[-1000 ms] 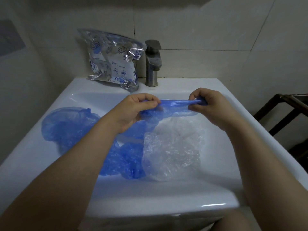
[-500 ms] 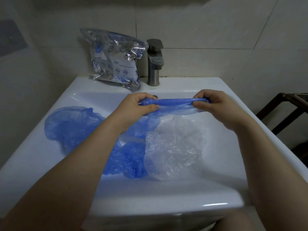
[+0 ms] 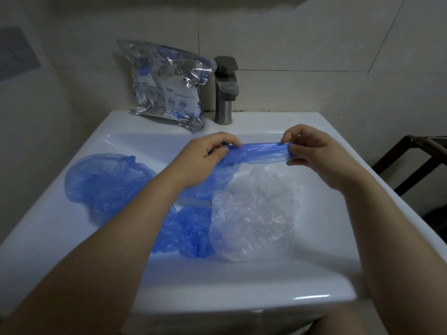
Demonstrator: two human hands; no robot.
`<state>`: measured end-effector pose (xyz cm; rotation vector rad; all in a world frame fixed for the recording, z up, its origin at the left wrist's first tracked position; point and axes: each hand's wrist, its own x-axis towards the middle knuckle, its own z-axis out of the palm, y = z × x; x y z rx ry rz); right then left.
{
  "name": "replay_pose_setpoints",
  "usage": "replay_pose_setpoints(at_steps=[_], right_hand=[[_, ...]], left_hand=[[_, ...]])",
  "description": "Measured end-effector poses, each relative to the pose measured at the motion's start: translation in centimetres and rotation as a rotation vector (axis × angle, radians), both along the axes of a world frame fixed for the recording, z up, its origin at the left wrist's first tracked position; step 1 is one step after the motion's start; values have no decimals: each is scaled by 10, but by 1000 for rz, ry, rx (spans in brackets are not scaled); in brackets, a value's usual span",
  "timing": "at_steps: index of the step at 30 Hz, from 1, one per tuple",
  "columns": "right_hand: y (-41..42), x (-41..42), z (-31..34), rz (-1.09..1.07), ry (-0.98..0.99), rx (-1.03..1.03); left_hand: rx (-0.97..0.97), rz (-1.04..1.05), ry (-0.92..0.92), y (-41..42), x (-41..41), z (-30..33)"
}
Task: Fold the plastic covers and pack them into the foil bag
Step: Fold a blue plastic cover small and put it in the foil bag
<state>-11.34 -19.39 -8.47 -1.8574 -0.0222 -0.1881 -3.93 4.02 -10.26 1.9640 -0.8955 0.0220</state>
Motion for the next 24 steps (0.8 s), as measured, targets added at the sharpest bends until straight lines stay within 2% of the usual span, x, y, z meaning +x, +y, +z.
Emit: replay_pose_setpoints(at_steps=[4,8,11,15,19,24], right_hand=[[12,2,0,-110,72,-69],[20,5,-6,-196,63,-169],[21,4,-8,-147,75,-323],[21,1,-3,-80,50,-378],[18,-3,-1,-36,20,-484],[15,-2,0,-81,-26,-525]], left_hand=[[46,-20,36,-7,-5,0],[-26,84,206,-17,-11,-4],[-107,130,268,-21,-12,-4],[-43,212,226,-21,-14,-3],[-105,107,279,-15,-13,0],[-146,-3,362,-13,-14,4]])
